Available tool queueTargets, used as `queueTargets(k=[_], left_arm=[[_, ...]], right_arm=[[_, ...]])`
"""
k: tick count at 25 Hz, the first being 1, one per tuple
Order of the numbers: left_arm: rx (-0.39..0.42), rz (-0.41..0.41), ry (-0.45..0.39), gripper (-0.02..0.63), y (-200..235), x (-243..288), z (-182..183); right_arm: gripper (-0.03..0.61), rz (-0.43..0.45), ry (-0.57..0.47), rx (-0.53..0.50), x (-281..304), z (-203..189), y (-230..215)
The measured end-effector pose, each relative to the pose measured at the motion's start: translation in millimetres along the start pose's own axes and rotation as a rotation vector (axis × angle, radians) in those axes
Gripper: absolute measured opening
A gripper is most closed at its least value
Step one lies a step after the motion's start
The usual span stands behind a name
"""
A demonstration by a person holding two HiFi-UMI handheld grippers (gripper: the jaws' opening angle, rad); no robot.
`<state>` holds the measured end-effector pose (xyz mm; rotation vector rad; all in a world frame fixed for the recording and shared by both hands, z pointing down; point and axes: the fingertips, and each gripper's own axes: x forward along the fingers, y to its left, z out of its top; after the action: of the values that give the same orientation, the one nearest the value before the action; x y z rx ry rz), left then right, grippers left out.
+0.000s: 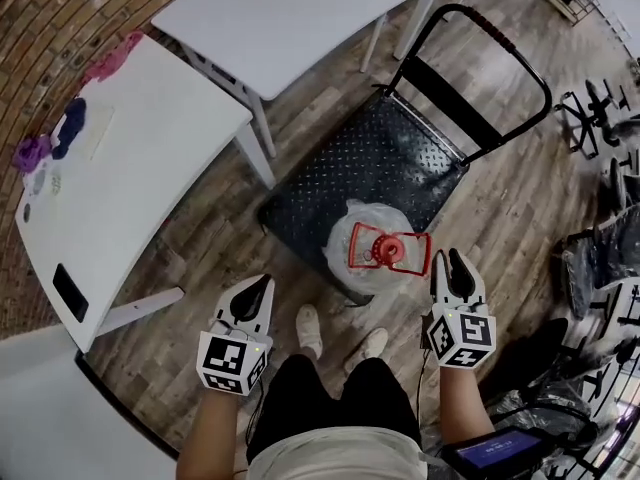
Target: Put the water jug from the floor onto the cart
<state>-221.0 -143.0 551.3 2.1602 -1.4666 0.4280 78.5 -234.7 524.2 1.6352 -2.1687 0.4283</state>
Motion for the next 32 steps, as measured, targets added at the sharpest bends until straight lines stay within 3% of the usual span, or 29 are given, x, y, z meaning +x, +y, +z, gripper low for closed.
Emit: queueTargets(k=[3,7,15,32], left_arm=[[0.035,-0.046,-0.024,0.0,-10.6,-5.5,18.2],[0.073,-0.099,-0.064,0.0,-28.4,-20.8,43.4],[0.089,-0.114,-0.135,0.0,-63.0,-56.0,68.1],[0.171,-0.1,-0.241,-0.001,-172.0,-161.8,69.7]], right_arm=[[0.041,-0.064,-0.054,0.033,-38.0,23.1,-13.9],[0.006,-0.11,-0.11,0.023,-82.4,47.0,-19.2],[0.005,-0.15,-0.182,0.04,-154.4,65.7,-36.5],[0.003,-0.151,-0.309,0.052,-315.8,29.4,-57.0]])
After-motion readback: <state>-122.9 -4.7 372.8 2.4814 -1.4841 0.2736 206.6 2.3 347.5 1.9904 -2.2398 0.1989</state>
